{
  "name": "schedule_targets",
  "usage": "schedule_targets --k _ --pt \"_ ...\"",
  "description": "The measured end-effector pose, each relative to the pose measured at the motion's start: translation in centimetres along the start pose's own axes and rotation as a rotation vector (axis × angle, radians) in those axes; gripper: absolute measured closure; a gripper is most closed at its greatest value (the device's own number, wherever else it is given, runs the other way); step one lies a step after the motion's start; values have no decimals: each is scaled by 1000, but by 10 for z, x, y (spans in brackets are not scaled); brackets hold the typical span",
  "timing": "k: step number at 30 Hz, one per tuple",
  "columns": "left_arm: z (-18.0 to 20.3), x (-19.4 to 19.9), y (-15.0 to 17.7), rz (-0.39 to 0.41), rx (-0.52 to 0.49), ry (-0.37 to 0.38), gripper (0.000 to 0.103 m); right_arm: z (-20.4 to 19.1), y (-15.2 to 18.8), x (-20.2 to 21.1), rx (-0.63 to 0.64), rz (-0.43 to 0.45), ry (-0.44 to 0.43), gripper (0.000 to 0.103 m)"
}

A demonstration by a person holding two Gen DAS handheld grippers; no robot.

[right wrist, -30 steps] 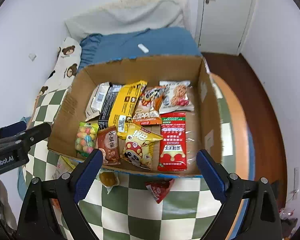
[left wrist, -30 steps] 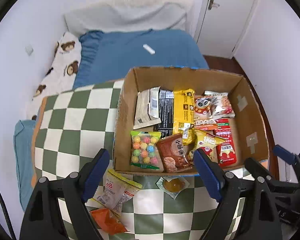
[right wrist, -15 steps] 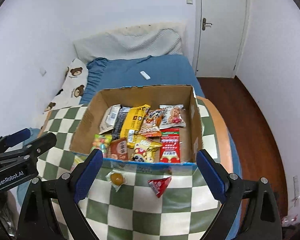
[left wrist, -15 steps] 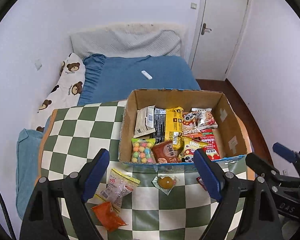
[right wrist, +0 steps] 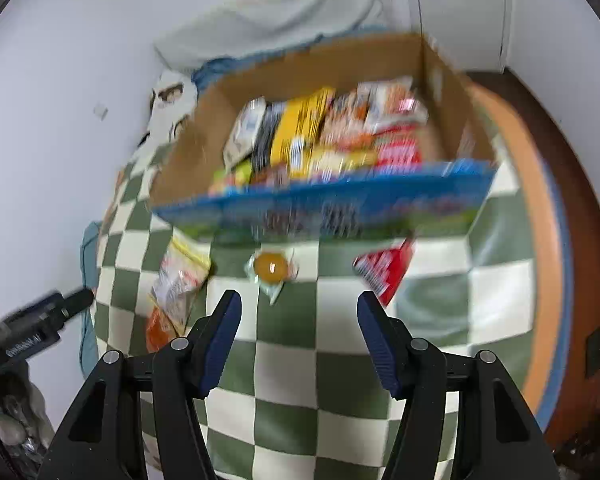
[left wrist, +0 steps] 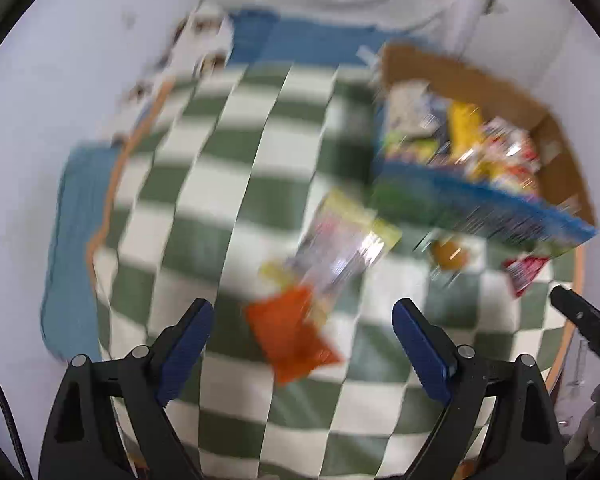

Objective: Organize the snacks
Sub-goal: 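Grasp the orange chip bag with the left tool while the right tool grasps the clear egg-cake bag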

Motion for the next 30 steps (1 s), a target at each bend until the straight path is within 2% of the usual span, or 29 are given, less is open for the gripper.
schedule_targets --k 1,5,9,10,12,13,15,19,22,27,30 --pt "-3 -19 13 -71 13 7 11 1 8 -13 -9 -25 -6 40" --pt "-1 -69 43 -252 86 80 11 -3 26 -49 -12 -94 -19 40" --pt "7 -112 54 -402 254 239 12 -15 36 -80 2 -147 -24 40" --pt "5 -121 55 -420 291 252 14 -20 37 -86 4 -159 -29 40" --pt "2 -130 57 -421 343 269 37 -29 38 -95 4 -175 -42 40" --pt "-1 -132 59 -416 331 254 55 -34 38 -99 2 -183 -48 40" --pt "-6 -127 61 -385 293 224 55 -45 36 -106 -14 -199 -71 38" --pt "-42 -113 63 -279 245 69 55 -74 30 -130 -82 -229 -131 21" --pt "-68 -111 64 -257 281 27 55 -101 26 -159 -153 -247 -181 21" --pt "-88 -117 64 -259 312 5 55 -135 17 -211 -220 -254 -140 21" --pt "-89 -121 61 -257 304 -9 55 -144 11 -235 -197 -233 -48 21"
Point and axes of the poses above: each gripper's, at about its wrist camera, not at the fingertips, and x roughly against the way its jaws point, z to its right, y to its underside, the point moved 9 cm from there along -x, roughly the way its jaws point, and after that the axes turned 12 degrees about -y, right-handed, at the moved point
